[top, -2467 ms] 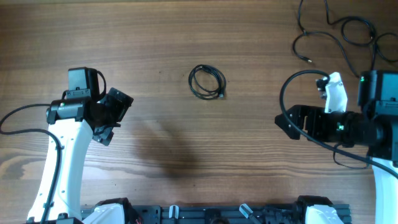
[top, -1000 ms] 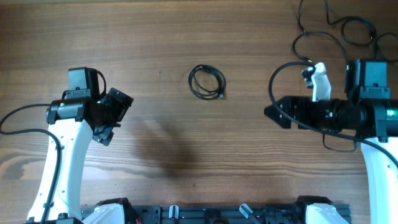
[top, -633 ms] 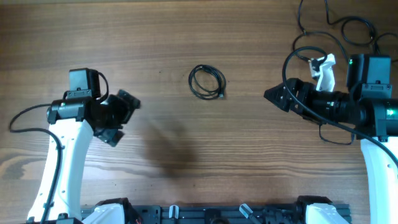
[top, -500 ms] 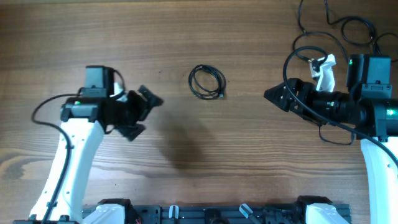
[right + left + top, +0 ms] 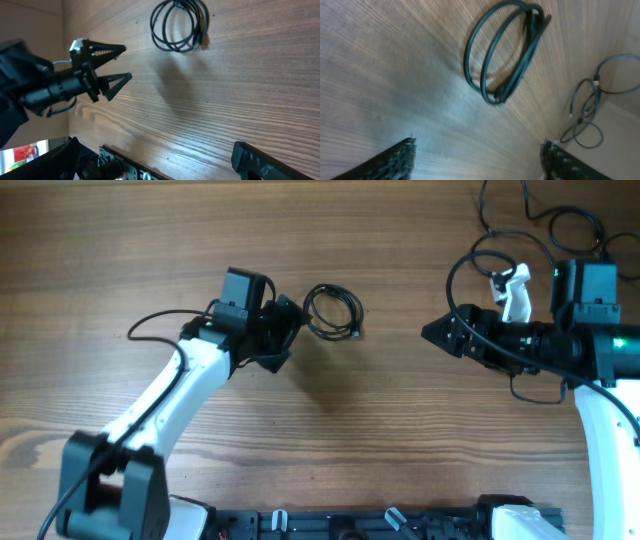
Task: Untangle cables
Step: 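Move the left gripper to the small coil and grasp it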
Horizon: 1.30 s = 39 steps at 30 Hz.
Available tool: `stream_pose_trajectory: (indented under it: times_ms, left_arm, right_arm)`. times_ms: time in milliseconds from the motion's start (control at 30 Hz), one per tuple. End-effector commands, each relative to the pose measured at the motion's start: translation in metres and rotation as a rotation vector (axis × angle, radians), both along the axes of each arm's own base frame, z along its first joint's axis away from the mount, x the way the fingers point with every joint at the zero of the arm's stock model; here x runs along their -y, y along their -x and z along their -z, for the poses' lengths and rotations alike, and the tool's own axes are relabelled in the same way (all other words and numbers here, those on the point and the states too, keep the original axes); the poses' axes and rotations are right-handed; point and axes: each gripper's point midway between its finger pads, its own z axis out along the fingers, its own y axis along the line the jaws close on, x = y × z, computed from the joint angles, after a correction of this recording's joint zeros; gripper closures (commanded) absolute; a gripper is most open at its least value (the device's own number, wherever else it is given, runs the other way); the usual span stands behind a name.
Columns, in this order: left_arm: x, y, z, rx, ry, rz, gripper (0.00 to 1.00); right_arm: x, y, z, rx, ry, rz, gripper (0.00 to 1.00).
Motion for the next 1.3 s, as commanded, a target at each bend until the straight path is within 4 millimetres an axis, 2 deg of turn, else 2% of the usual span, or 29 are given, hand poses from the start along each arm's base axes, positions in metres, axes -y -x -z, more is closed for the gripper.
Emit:
stream_pose_trajectory:
  times_ms: [0,67,167,200,333,433,600,800,967,1033,1067,1133,1267]
  left_arm:
    - [-0.007,-0.013,0.029,-0.024,-0.065,-0.058,0.32]
    - [-0.005,-0.022,0.036,-0.019,-0.052,-0.079,0.34]
    - [0.009,-0.034,0.035,0.043,-0.034,-0.059,0.35]
    - [0.012,-0.032,0.037,0.044,-0.045,-0.053,0.37]
    - [0.014,-0.029,0.054,0.039,-0.123,-0.055,0.37]
    - [0.013,-0.024,0.069,-0.003,-0.144,-0.051,0.45]
    - [0.005,-0.030,0.071,0.014,-0.180,-0.080,0.39]
    - [0.011,-0.040,0.082,0.037,-0.158,-0.076,0.37]
    - [0.015,-0.049,0.076,0.076,-0.140,-0.079,0.50]
    - [0.015,-0.051,0.075,0.085,-0.136,-0.081,0.68]
    - [0.015,-0.051,0.075,0.085,-0.136,-0.081,0.73]
    - [0.016,-0.051,0.074,0.089,-0.135,-0.082,0.74]
    - [0.016,-0.057,0.073,0.113,-0.133,-0.089,0.66]
  right_arm:
    - [-0.002,0.001,0.011,-0.046,0.002,-0.022,0.00]
    - [-0.002,0.003,0.014,-0.059,0.006,-0.035,0.00]
    - [-0.002,0.006,0.015,-0.073,0.007,-0.040,0.00]
    - [-0.002,0.008,0.016,-0.079,0.007,-0.041,0.00]
    - [-0.002,0.010,0.017,-0.072,0.014,-0.060,0.00]
    - [-0.002,0.012,0.017,-0.083,0.015,-0.063,0.00]
    - [-0.002,0.015,0.018,-0.080,0.022,-0.082,0.00]
    - [-0.002,0.015,0.018,-0.079,0.022,-0.085,0.00]
    - [-0.002,0.015,0.018,-0.079,0.022,-0.085,0.00]
    - [-0.002,0.015,0.018,-0.079,0.022,-0.085,0.00]
    - [-0.002,0.015,0.018,-0.078,0.023,-0.086,0.00]
    - [-0.002,0.015,0.018,-0.069,0.027,-0.096,0.00]
    - [-0.002,0.015,0.018,-0.067,0.027,-0.098,0.00]
